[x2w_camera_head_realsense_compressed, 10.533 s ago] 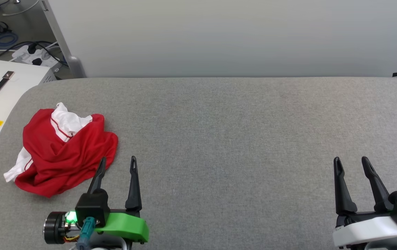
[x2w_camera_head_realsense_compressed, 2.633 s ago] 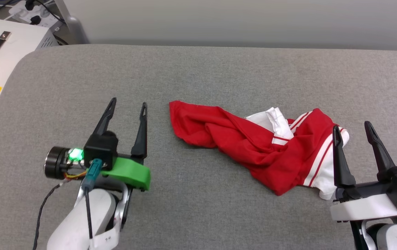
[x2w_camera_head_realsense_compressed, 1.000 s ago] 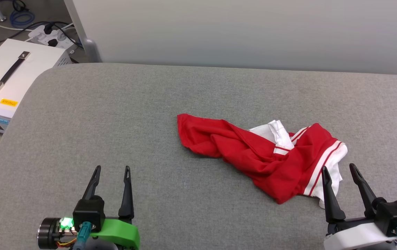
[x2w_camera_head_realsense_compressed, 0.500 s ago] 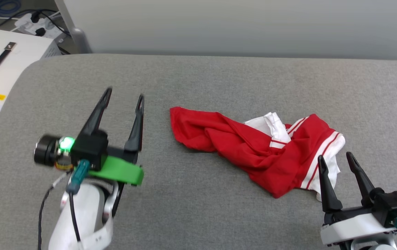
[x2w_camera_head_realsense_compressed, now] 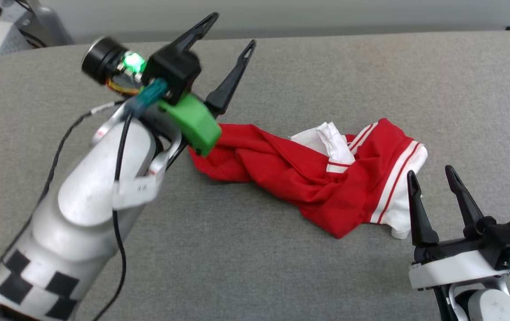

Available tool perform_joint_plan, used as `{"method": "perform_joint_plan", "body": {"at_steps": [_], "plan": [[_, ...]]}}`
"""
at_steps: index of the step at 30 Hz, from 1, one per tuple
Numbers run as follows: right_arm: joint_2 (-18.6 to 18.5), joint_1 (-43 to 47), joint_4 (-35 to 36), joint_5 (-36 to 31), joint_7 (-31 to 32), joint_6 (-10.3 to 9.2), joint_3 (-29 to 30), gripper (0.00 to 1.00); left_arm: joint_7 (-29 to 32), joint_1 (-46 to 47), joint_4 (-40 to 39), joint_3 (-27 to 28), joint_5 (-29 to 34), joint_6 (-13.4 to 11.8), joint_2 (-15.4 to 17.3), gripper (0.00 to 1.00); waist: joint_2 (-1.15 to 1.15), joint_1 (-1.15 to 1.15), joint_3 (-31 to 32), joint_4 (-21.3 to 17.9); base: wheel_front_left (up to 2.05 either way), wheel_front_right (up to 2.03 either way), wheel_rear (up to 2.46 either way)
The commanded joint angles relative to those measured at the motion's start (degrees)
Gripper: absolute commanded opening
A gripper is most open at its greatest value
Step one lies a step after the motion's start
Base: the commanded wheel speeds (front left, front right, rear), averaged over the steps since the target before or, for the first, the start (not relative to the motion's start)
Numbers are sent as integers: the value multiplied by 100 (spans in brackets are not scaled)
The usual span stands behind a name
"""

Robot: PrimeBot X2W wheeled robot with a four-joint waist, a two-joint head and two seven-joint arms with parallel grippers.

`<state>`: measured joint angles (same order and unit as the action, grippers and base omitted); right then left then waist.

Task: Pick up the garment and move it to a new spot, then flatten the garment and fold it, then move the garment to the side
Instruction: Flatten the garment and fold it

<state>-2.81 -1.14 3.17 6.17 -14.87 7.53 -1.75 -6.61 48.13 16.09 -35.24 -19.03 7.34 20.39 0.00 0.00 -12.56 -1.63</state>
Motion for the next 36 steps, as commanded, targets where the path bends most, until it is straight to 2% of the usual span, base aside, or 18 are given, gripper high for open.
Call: {"method": "perform_joint_plan", "body": {"at_steps": [1,12,18,22,26,36], "plan": [[-7,-128,33,28,-13,-4,-19,100,175,314,28,-229,-213,13,78,100,0,0,-229,-189,0,0,0],[-7,-504,72,136,-13,-4,-108,100,3070,2098,314,-2595,-2592,14,353,100,0,0,-740,-562,0,0,0],[-7,-662,72,228,-13,-4,-186,100,4232,2655,272,-3643,-3304,14,481,100,0,0,-1012,-789,0,0,0],[-7,-742,77,285,-13,-4,-222,100,4883,2621,71,-3800,-3406,14,560,100,0,0,-1162,-920,0,0,0],[-7,-836,78,337,-13,-4,-257,100,5626,2181,-209,-3808,-3143,14,721,100,0,0,-1301,-1028,0,0,0],[-7,-984,57,395,-13,-4,-304,100,6389,1206,-569,-3810,-2774,14,1152,100,0,0,-1478,-1107,0,0,0]]}}
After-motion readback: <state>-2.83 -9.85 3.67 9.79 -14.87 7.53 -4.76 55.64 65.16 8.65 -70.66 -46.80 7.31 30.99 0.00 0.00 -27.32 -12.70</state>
